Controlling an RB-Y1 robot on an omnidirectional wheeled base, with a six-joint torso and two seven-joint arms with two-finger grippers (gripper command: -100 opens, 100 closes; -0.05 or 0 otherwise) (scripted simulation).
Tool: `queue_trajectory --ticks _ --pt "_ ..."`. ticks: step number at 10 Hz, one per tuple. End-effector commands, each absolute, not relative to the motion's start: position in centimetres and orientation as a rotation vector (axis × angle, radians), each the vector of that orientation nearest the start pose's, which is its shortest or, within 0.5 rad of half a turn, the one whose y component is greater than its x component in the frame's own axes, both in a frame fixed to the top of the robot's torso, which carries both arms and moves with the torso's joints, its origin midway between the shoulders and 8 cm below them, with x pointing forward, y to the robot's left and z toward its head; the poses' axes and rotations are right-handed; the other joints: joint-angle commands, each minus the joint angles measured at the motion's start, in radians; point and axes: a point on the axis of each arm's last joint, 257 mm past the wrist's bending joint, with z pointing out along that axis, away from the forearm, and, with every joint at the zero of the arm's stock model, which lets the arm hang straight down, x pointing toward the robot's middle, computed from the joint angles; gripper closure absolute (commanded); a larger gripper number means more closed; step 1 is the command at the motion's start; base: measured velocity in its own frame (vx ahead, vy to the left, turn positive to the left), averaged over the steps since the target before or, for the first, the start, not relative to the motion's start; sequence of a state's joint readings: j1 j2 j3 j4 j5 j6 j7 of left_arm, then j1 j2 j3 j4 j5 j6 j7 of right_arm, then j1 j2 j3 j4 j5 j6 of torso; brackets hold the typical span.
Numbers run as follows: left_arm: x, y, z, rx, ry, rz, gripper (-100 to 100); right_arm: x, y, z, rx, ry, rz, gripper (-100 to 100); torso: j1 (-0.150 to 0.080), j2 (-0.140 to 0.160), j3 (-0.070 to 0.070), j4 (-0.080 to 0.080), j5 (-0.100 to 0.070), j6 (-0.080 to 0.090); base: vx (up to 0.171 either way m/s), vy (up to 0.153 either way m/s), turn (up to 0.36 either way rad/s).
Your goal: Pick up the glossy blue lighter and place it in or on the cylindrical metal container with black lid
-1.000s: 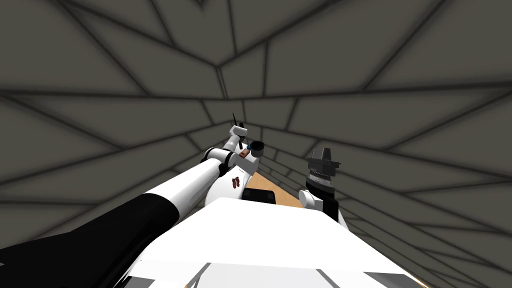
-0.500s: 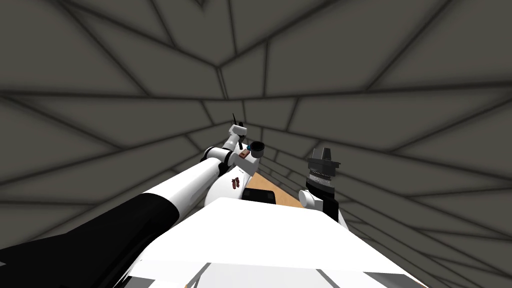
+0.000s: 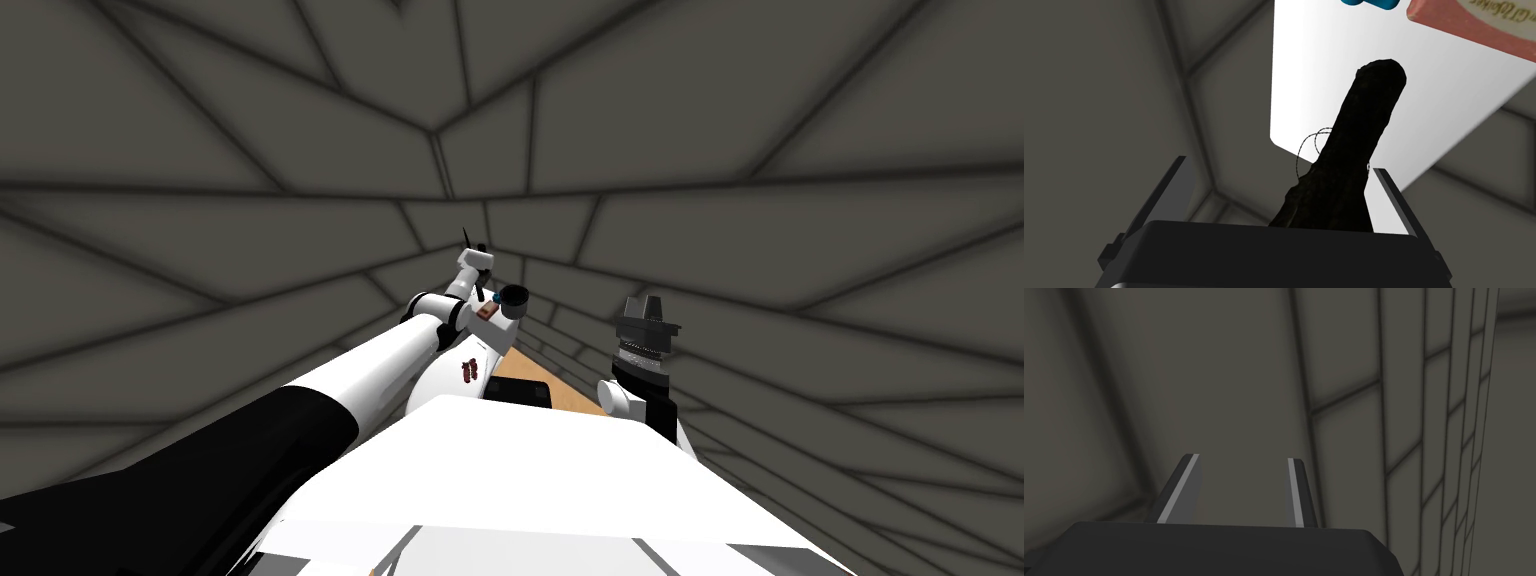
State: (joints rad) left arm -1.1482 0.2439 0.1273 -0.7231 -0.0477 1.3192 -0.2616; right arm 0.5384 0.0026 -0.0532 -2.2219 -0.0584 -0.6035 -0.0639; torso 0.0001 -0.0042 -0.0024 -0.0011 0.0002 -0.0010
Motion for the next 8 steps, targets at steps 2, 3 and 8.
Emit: queue_trajectory --ticks 2,3,8 --pt "63.6 25.1 -19.1 -1.505 2.162 -0.163 -100 32.8 -30.9 0.7 0.701 0.542 1.329 0 0.0 0.0 0.0 0.0 0.0 0.0 0.057 -0.002 -0.018" --pt "63.0 25.0 -19.6 -1.519 2.182 -0.148 -100 32.8 -30.9 0.7 0.701 0.542 1.329 0 0.0 0.0 0.0 0.0 0.0 0.0 0.054 -0.004 -0.019" --pt "59.8 24.4 -22.2 -1.592 2.287 -0.06 -100 32.8 -30.9 0.7 0.701 0.542 1.329 0 0.0 0.004 0.002 0.001 0.0 0.0 0.004 -0.003 0.003"
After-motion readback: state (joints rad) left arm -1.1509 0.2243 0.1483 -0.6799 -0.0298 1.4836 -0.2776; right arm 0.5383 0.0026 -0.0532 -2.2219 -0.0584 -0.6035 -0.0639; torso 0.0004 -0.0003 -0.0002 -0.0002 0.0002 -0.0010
